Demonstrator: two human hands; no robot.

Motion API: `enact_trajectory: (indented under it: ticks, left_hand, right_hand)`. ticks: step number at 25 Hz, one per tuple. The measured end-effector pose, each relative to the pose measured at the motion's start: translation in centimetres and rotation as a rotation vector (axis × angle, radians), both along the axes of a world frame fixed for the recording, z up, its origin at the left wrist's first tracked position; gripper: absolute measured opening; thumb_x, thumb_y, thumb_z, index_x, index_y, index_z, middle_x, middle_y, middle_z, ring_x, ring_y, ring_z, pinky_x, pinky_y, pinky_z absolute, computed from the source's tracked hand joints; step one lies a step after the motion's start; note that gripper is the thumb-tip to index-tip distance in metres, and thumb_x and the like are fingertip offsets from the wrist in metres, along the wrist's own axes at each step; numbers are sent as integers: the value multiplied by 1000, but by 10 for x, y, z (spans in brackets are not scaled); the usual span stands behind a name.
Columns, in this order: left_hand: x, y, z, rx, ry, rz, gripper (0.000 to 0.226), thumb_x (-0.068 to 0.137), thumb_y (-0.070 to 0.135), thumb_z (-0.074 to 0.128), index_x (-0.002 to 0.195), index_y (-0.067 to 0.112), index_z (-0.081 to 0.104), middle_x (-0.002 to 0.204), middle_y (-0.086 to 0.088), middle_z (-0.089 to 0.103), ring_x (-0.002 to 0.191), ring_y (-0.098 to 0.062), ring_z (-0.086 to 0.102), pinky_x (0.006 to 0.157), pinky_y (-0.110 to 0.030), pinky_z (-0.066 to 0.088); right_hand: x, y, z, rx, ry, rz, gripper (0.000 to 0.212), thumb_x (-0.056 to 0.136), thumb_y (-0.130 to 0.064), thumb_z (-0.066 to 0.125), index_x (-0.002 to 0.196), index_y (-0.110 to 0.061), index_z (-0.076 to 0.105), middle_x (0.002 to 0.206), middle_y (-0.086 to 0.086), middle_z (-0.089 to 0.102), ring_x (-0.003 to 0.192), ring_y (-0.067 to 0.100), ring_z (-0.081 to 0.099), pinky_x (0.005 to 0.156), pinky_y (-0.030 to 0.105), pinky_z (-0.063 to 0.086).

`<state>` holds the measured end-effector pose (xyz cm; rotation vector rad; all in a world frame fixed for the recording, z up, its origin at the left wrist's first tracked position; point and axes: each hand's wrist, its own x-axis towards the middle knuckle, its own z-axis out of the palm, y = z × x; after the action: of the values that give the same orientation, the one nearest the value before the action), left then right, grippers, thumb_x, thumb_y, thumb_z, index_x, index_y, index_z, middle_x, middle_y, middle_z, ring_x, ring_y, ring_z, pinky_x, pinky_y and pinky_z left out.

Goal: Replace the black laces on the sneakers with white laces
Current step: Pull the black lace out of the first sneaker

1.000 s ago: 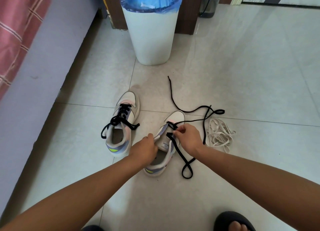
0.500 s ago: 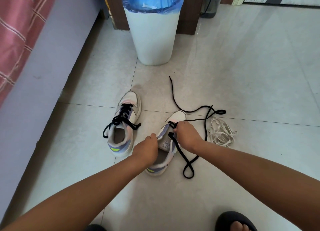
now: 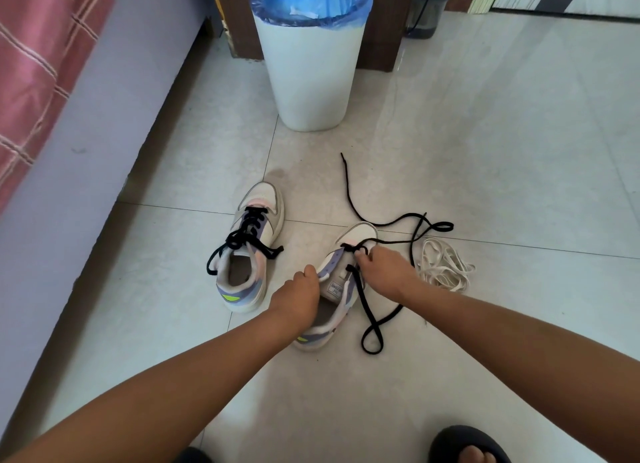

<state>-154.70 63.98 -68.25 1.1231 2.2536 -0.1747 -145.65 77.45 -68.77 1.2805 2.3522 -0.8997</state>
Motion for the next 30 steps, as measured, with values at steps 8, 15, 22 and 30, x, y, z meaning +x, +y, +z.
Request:
enact_trajectory:
  ticks: [8, 15, 22, 30]
  left_hand:
    - [3, 1, 4, -37, 12, 10, 27, 93, 2, 44, 119, 5, 36, 120, -14, 51, 102, -28, 60, 69, -30, 40]
    - [5, 6, 5, -44, -22, 62, 31, 93, 0, 45, 122, 4, 34, 121, -15, 50, 104, -27, 59, 72, -28, 40]
    - [1, 6, 5, -34, -14, 50, 31, 92, 0, 44, 122, 3, 34, 121, -15, 51, 104, -28, 60, 77, -30, 46]
    - [1, 8, 4, -14, -11, 67, 30, 93, 2, 44, 121, 4, 34, 120, -15, 51, 104, -27, 60, 70, -27, 40]
  right_hand:
    - [2, 49, 15, 904, -108, 781, 35, 61, -18, 82, 90, -9, 63, 77, 9, 62, 69, 27, 61, 49, 28, 39]
    - [-11, 13, 10, -372, 48, -164, 35, 99, -29, 35, 76, -9, 51, 69, 7, 46, 58, 18, 43, 52, 26, 31]
    - [-8, 84, 26, 291, 1, -37, 23, 96, -18, 36, 88, -6, 54, 104, 20, 62, 94, 33, 56, 70, 30, 34]
    - [-2, 21, 4, -568, 86, -393, 33, 98, -30, 40, 74, -10, 50, 59, 8, 42, 47, 16, 32, 43, 18, 23]
